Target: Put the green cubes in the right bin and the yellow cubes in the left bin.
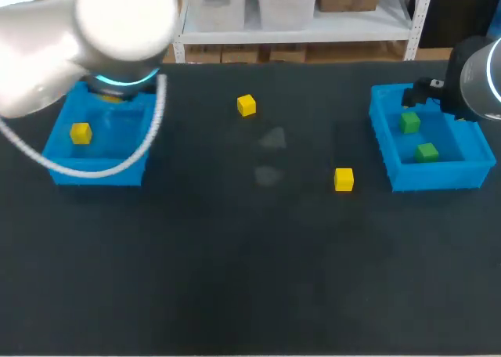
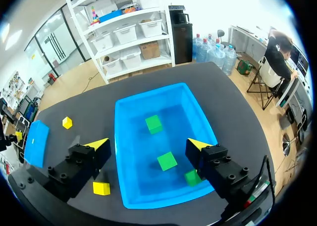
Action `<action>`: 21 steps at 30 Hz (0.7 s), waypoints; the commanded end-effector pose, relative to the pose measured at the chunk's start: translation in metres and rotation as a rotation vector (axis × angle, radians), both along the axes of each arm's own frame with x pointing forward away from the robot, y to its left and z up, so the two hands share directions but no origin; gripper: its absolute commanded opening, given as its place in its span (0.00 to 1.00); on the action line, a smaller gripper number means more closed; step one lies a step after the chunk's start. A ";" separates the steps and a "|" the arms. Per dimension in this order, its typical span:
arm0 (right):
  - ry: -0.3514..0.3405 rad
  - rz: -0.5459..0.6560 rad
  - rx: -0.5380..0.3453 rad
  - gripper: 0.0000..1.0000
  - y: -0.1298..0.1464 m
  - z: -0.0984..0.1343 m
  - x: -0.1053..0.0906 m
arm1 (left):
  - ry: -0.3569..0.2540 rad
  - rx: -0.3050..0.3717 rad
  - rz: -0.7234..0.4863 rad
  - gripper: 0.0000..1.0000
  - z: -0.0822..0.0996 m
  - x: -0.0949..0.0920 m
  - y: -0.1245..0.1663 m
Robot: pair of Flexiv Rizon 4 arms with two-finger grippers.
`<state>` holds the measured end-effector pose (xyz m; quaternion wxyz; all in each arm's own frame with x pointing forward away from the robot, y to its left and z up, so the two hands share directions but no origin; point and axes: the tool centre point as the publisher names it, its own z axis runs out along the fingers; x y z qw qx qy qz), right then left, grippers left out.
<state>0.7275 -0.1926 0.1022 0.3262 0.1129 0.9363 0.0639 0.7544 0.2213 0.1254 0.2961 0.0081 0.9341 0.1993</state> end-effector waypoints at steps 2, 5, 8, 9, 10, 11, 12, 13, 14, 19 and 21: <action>-0.009 -0.002 0.001 1.00 -0.001 -0.001 -0.002 | -0.106 0.059 0.134 0.44 -0.010 -0.004 0.052; -0.009 -0.002 0.001 1.00 -0.001 -0.001 -0.002 | -0.095 0.023 0.120 1.00 -0.014 -0.003 0.050; -0.009 -0.002 0.001 1.00 -0.001 -0.001 -0.002 | -0.079 -0.014 0.106 1.00 -0.014 -0.003 0.046; -0.009 -0.002 0.001 1.00 -0.001 -0.001 -0.002 | -0.076 -0.021 0.101 1.00 -0.014 -0.003 0.044; -0.009 -0.002 0.001 1.00 -0.001 -0.001 -0.002 | -0.075 -0.020 0.098 1.00 -0.014 -0.003 0.043; -0.009 -0.002 0.001 1.00 -0.001 -0.001 -0.002 | -0.074 -0.028 0.094 1.00 -0.014 -0.003 0.042; -0.009 -0.002 0.001 1.00 -0.001 -0.001 -0.002 | -0.072 -0.039 0.087 1.00 -0.012 -0.003 0.040; -0.009 -0.002 0.001 1.00 -0.001 -0.001 -0.002 | -0.071 -0.048 0.082 1.00 -0.011 -0.003 0.037; -0.009 -0.002 0.001 1.00 -0.001 -0.001 -0.002 | -0.073 -0.063 0.064 1.00 -0.009 -0.004 0.032; -0.009 -0.002 0.001 1.00 -0.001 -0.001 -0.002 | -0.052 -0.153 -0.130 1.00 0.008 -0.008 -0.011; -0.009 -0.002 0.001 1.00 -0.001 -0.001 -0.002 | -0.036 -0.179 -0.223 1.00 0.014 -0.012 -0.034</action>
